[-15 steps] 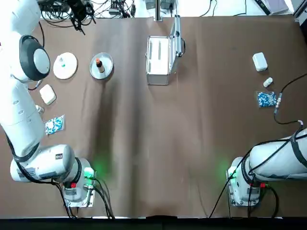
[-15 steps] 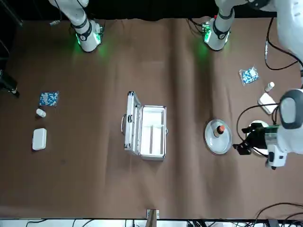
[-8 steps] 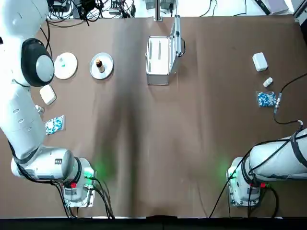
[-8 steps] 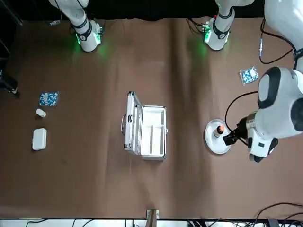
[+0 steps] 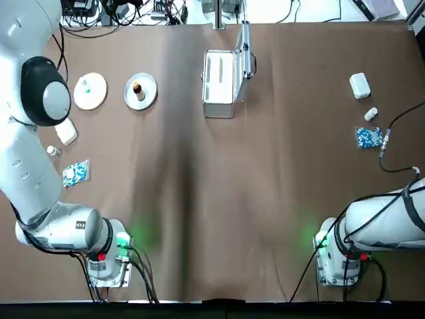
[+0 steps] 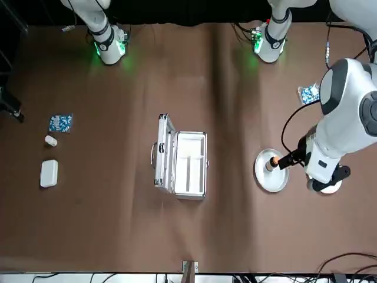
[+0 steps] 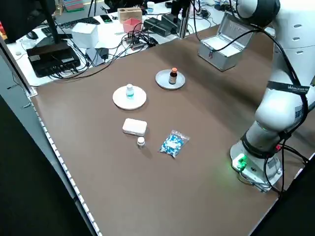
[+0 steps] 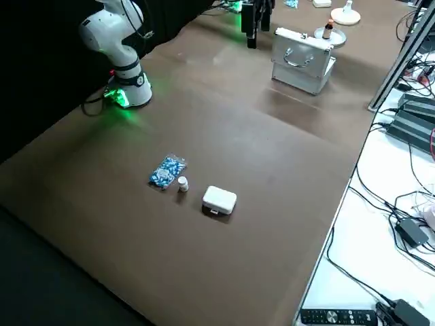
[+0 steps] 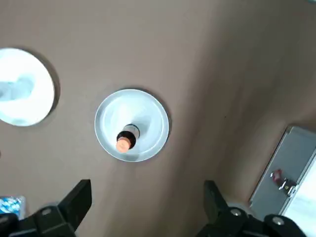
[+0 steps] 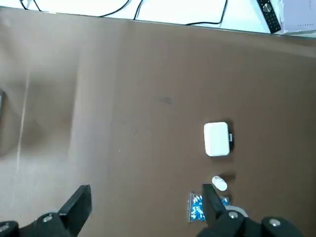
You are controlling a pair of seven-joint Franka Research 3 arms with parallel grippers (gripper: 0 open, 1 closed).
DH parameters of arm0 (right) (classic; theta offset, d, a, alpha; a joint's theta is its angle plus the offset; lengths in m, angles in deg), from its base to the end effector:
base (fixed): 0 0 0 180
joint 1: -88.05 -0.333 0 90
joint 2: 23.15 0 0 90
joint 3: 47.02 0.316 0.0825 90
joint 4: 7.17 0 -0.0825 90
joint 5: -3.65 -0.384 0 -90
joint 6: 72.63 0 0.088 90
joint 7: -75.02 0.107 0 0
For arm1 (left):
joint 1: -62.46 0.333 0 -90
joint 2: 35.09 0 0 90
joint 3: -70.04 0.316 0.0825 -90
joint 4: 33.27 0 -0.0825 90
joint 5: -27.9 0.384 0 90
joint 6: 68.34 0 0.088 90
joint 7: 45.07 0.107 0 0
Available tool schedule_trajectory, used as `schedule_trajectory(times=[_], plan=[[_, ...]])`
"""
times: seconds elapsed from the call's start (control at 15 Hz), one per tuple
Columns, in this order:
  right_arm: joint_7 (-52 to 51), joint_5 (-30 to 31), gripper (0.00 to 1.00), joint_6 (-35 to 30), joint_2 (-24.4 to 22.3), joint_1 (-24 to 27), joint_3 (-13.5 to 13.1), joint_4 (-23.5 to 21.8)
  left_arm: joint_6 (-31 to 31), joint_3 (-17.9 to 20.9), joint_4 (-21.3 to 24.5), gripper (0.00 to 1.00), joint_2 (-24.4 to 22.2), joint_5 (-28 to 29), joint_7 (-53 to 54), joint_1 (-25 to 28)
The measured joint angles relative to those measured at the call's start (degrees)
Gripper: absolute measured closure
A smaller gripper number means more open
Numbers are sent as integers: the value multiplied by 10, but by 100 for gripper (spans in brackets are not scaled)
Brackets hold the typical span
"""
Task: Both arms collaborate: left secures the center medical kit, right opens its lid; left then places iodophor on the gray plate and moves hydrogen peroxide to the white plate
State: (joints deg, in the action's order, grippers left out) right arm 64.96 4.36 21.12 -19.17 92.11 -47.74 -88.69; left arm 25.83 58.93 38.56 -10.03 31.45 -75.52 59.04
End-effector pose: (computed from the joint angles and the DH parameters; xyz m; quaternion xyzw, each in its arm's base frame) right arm 0.5809 -0.0495 0.6616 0.9963 0.0459 0.0705 0.0159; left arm 0.6673 -0.1387 0.5131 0.9894 0.1436 -0.0223 0.0018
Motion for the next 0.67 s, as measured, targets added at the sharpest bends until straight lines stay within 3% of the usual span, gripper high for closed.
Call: schedule_trajectory(times=[0.33, 0.67], plan=[[0, 0, 1, -11, 0, 1, 0, 0, -6, 0, 7, 0, -17, 2, 96, 2], [1, 0, 1, -18, 0, 1, 0, 0, -15, -2, 7, 0, -27, 3, 107, 2]])
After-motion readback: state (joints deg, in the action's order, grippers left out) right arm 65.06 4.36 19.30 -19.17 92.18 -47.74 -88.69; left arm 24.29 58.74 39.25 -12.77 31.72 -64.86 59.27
